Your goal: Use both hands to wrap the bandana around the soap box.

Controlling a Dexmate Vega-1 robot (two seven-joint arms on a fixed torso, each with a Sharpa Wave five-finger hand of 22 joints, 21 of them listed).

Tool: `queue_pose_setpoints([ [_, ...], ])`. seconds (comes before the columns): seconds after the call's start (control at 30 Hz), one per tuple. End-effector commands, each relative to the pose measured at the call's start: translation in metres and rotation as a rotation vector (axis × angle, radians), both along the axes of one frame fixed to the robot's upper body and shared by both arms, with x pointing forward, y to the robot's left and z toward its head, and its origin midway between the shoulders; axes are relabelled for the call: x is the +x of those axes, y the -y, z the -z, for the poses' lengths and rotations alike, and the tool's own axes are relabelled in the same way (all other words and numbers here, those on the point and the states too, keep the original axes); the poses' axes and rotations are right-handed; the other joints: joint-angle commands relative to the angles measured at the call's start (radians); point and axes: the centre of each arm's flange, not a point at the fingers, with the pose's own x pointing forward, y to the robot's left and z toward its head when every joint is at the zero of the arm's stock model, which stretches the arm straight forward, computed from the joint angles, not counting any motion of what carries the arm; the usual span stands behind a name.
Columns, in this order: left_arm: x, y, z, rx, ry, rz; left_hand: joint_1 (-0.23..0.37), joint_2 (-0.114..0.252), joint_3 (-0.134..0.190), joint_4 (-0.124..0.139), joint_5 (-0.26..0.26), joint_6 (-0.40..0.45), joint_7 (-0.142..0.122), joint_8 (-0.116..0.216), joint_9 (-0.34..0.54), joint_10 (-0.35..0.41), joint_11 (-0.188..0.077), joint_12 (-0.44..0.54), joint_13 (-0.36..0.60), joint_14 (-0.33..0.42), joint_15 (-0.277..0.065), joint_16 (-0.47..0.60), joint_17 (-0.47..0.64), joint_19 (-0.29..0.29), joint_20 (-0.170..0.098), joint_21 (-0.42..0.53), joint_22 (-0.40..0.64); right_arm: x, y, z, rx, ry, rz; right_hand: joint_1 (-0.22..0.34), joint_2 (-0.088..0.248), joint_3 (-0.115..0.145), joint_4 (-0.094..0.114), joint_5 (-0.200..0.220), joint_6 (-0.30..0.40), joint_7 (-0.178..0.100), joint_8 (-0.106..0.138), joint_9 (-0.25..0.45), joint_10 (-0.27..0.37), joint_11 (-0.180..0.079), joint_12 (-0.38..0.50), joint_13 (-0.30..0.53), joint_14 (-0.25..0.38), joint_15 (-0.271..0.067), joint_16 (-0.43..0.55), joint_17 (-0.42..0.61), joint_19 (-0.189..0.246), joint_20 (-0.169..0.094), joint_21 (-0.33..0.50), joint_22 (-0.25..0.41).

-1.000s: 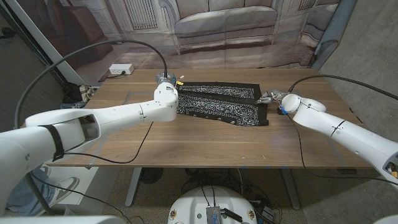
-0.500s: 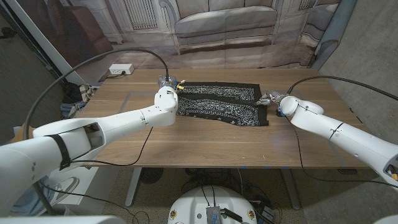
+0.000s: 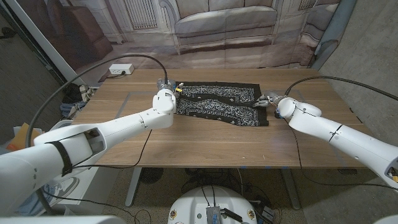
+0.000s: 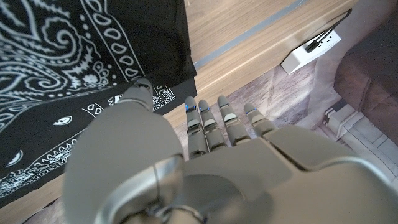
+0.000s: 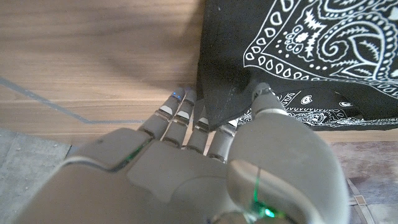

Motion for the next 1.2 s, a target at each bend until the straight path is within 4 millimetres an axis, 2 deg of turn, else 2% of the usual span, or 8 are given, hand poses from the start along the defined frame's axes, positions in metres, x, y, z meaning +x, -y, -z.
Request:
queue_pose_setpoints([
  [0.03,-0.003,-0.005,-0.002,0.021,-0.053,0.015,-0.036,-0.012,-0.025,0.009,0.008,-0.082,0.016,-0.001,0.001,-0.052,0.007,0.001,0.0,-0.04,0.012,0.002,0.003,-0.039,0.005,-0.008,0.003,-0.012,-0.006,-0.005,-0.038,0.077,0.011,-0.019,-0.003,-0.004,0.005,0.004,-0.124,0.015,-0.04,0.0,-0.036,0.01,-0.002,0.006,-0.025,0.012,-0.002,0.001,-0.012,0.007,-0.002,0.001],
  [0.23,-0.013,-0.004,-0.01,0.034,-0.031,0.034,-0.059,-0.021,-0.042,0.017,0.01,-0.154,0.017,-0.004,0.0,-0.087,0.013,0.002,0.0,-0.067,0.019,0.003,0.004,-0.061,0.008,-0.007,0.003,-0.021,-0.008,-0.008,-0.027,0.146,0.004,-0.04,-0.011,-0.009,0.008,0.006,-0.292,0.048,-0.052,-0.005,-0.078,0.028,-0.002,0.006,-0.063,0.023,-0.003,0.001,-0.023,0.013,-0.001,0.001],
  [0.4,-0.022,-0.006,-0.019,0.042,-0.001,0.041,-0.077,-0.03,-0.055,0.024,0.013,-0.203,0.015,-0.003,-0.001,-0.117,0.017,0.002,0.0,-0.087,0.023,0.003,0.005,-0.076,0.007,-0.006,0.004,-0.029,-0.011,-0.01,-0.019,0.219,-0.005,-0.055,-0.019,-0.016,0.011,0.006,-0.339,0.06,-0.046,-0.007,-0.108,0.042,-0.004,0.007,-0.094,0.038,-0.006,0.001,-0.037,0.023,-0.004,0.001],
  [0.6,-0.035,-0.011,-0.024,0.059,0.055,0.042,-0.127,-0.06,-0.093,0.042,0.019,-0.291,0.023,-0.004,-0.003,-0.144,0.016,0.01,0.0,-0.111,0.021,0.007,0.006,-0.091,0.009,0.0,0.005,-0.04,-0.016,-0.01,-0.016,0.311,-0.006,-0.08,-0.036,-0.031,0.017,0.007,-0.361,0.075,-0.036,-0.011,-0.138,0.061,-0.005,0.008,-0.143,0.043,-0.011,0.0,-0.067,0.013,-0.012,-0.001],
  [0.67,-0.04,-0.013,-0.025,0.067,0.091,0.047,-0.15,-0.078,-0.114,0.048,0.026,-0.307,0.025,0.007,-0.004,-0.147,0.022,0.016,-0.002,-0.117,-0.006,0.009,0.003,-0.097,-0.054,0.001,0.003,-0.044,-0.018,-0.009,-0.002,0.328,-0.006,-0.086,-0.039,-0.034,0.018,0.008,-0.365,0.077,-0.035,-0.011,-0.145,0.063,-0.006,0.008,-0.148,0.045,-0.01,0.0,-0.074,0.015,-0.014,-0.001],
  [0.73,-0.046,-0.014,-0.025,0.077,0.123,0.056,-0.156,-0.086,-0.123,0.048,0.03,-0.313,0.026,0.01,-0.004,-0.144,0.025,0.019,-0.004,-0.116,-0.02,0.01,0.0,-0.092,-0.085,0.004,0.0,-0.049,-0.021,-0.007,0.015,0.348,-0.006,-0.093,-0.043,-0.039,0.02,0.009,-0.367,0.078,-0.033,-0.012,-0.156,0.072,-0.007,0.008,-0.162,0.054,-0.011,0.0,-0.082,0.018,-0.016,-0.002],
  [1.07,-0.085,-0.013,-0.005,0.105,0.239,0.116,-0.159,-0.097,-0.136,0.044,0.038,-0.298,0.009,0.022,-0.005,-0.155,0.013,0.017,-0.006,-0.127,-0.034,0.006,-0.004,-0.1,-0.078,0.0,-0.004,-0.088,-0.046,0.015,-0.029,0.53,-0.015,-0.104,-0.054,-0.048,0.02,0.012,-0.342,0.059,-0.017,-0.015,-0.183,0.085,-0.006,0.008,-0.188,0.066,-0.008,-0.001,-0.102,0.028,-0.017,-0.003],
  [1.2,-0.1,-0.009,0.01,0.144,0.306,0.129,-0.141,-0.1,-0.137,0.032,0.046,-0.29,-0.022,0.027,-0.005,-0.161,0.011,0.017,-0.008,-0.138,-0.032,0.004,-0.007,-0.101,-0.064,0.001,-0.007,-0.102,-0.058,0.023,-0.076,0.594,-0.018,-0.097,-0.057,-0.048,0.014,0.015,-0.33,0.051,-0.012,-0.015,-0.184,0.078,-0.004,0.008,-0.192,0.067,-0.007,-0.003,-0.103,0.029,-0.016,-0.004],
])
